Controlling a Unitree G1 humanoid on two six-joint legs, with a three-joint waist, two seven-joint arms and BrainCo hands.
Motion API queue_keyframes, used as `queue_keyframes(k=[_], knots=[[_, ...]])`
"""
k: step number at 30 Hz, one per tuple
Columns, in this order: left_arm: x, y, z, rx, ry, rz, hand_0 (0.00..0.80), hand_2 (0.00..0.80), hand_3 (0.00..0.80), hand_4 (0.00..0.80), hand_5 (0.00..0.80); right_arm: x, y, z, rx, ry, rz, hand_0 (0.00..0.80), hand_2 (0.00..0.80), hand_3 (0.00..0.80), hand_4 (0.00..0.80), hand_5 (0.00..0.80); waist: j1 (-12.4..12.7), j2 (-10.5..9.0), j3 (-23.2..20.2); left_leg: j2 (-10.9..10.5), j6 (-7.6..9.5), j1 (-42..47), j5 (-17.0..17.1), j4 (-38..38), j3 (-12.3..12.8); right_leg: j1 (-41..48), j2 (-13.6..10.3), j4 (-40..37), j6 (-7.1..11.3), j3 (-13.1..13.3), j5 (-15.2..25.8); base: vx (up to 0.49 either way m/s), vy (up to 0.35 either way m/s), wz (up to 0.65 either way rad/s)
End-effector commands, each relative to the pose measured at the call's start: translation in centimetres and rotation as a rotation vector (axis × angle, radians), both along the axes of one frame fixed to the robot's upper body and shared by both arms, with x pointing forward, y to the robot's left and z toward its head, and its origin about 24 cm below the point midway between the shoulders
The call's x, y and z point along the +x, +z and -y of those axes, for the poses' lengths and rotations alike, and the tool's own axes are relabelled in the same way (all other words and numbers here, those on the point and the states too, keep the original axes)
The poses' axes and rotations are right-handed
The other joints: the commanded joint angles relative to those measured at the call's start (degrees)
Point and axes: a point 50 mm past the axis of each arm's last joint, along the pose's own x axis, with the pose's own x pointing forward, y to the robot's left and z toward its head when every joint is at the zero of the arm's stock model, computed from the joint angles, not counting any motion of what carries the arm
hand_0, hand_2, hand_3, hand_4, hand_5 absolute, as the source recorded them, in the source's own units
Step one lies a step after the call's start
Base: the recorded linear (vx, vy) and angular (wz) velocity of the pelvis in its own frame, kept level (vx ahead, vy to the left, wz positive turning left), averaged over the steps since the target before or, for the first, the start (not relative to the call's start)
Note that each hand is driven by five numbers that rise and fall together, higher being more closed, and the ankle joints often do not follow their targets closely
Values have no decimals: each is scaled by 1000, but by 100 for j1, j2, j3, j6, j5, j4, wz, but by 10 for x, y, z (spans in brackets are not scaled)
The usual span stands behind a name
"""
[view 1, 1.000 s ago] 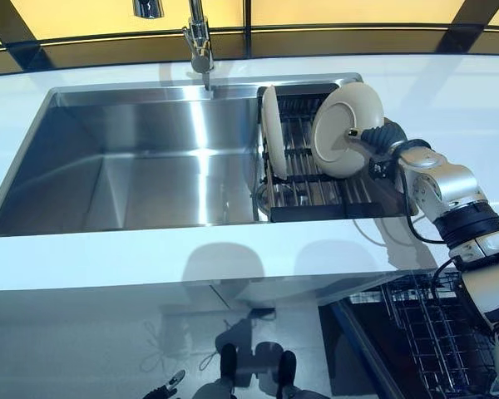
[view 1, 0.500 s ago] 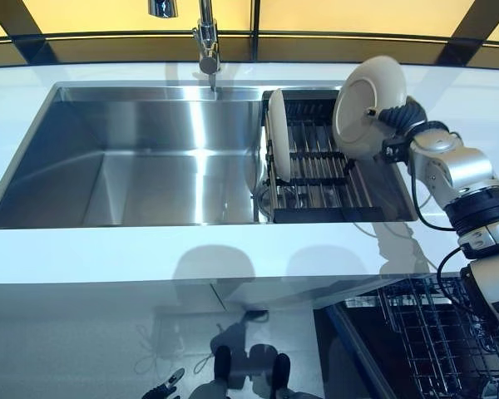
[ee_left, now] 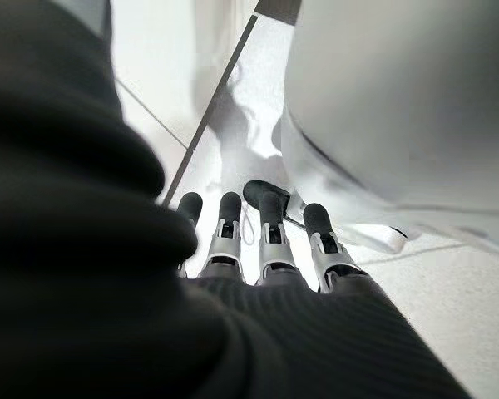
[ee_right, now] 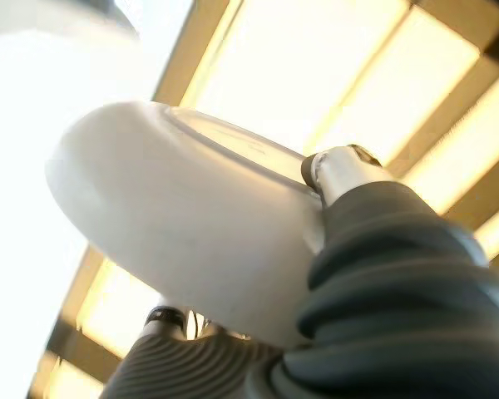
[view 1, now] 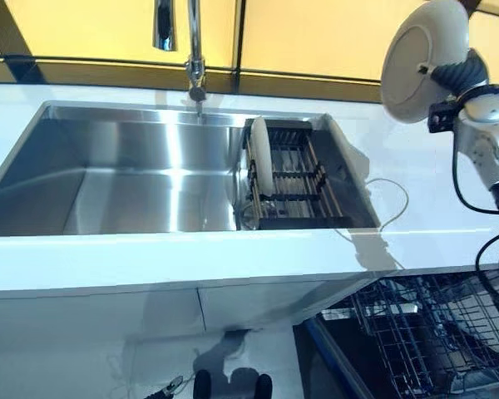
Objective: Take plates into dishwasher
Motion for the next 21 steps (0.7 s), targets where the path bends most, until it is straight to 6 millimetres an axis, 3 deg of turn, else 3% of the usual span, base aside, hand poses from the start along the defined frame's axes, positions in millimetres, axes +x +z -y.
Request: queue_keyframes(k=[1, 7, 21], knots=[[-14, -1, -10, 43, -66, -72, 0, 0, 0, 0, 0, -21, 48, 18, -49, -48, 140, 800, 800, 800, 800, 800, -115, 11, -450, -39, 129, 248, -594, -12, 30, 121, -30, -6, 325, 67, -203, 45, 21, -20], [-21, -2, -11, 42, -80, -94, 0, 0, 0, 0, 0, -33, 30, 51, -102, -96, 43, 800, 800, 800, 800, 800, -282, 23, -619, -10, 152, 429, -700, -12, 194, 199, 13, -6, 331, 275, -237, 44, 4, -22], [-28, -4, -9, 31, -107, -104, 0, 0, 0, 0, 0, -65, -14, 102, -159, -73, -185, 800, 800, 800, 800, 800, -786, 104, -744, 86, 129, 661, -842, -12, 688, 207, 125, -6, 326, 702, -237, 27, -25, -20]])
